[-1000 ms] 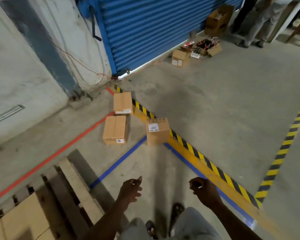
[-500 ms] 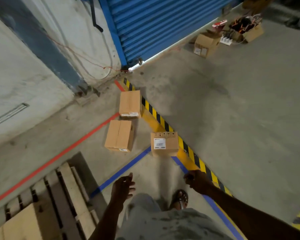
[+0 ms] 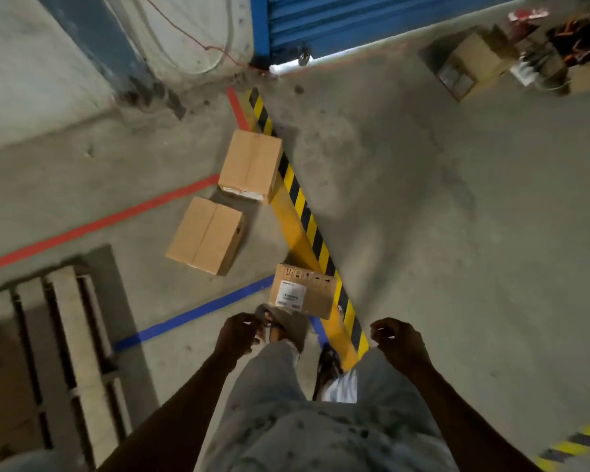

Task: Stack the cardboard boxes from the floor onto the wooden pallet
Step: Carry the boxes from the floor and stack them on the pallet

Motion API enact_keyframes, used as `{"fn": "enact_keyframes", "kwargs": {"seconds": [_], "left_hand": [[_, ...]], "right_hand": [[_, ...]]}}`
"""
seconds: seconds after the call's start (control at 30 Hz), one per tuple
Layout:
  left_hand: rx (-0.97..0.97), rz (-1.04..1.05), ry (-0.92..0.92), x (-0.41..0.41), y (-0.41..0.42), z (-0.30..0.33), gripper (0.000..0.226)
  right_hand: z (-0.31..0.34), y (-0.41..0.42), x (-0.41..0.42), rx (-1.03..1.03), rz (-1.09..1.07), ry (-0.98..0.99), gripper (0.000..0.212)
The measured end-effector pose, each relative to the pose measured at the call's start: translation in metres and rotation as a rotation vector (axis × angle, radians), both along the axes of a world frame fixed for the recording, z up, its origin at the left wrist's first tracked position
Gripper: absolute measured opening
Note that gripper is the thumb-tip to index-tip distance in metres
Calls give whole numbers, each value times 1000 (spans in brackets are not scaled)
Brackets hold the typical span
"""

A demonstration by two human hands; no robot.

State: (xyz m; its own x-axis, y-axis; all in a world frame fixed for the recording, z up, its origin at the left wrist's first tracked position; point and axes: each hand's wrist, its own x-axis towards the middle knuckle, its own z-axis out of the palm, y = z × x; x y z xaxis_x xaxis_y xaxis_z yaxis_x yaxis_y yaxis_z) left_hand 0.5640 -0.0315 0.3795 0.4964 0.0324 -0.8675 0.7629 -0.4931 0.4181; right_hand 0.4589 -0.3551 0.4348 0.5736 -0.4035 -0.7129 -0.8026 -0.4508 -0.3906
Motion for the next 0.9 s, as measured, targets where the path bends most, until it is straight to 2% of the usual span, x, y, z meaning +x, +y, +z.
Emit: {"fn": "enact_keyframes", "kwargs": {"seconds": [0.13, 0.2, 0.33, 0.37, 0.43, 0.5, 0.53, 0.6, 0.67, 0.8, 0.9], "left_hand": [[56, 97, 93, 35, -29, -57, 15], [48, 117, 110, 47, -48, -92, 15], [130, 262, 72, 60, -84, -180, 8], [164, 279, 54, 58, -93, -204, 13], [211, 328, 29, 62, -113, -254, 43], [299, 356, 76, 65, -131, -304, 68], [356, 316, 117, 68, -139, -323, 73], [455, 240, 170, 71, -150, -358, 78], [556, 274, 145, 69, -149, -386, 83], [763, 178, -131, 41, -116, -417, 83], [789, 212, -296, 41, -71, -436, 80]], "right_hand": [[-49, -14, 56, 29, 146, 91, 21], [-98, -28, 86, 47, 203, 110, 8], [-228, -65, 133, 19, 396, 144, 17], [-262, -75, 141, 27, 485, 182, 18], [-327, -99, 158, 16, 625, 225, 20], [-382, -118, 173, -1, 693, 246, 22], [-403, -122, 182, -8, 707, 259, 23], [-437, -124, 193, -17, 688, 300, 23], [-468, -121, 197, -18, 686, 328, 23], [-501, -89, 191, 13, 609, 366, 36], [-524, -60, 181, 96, 393, 399, 40]]}}
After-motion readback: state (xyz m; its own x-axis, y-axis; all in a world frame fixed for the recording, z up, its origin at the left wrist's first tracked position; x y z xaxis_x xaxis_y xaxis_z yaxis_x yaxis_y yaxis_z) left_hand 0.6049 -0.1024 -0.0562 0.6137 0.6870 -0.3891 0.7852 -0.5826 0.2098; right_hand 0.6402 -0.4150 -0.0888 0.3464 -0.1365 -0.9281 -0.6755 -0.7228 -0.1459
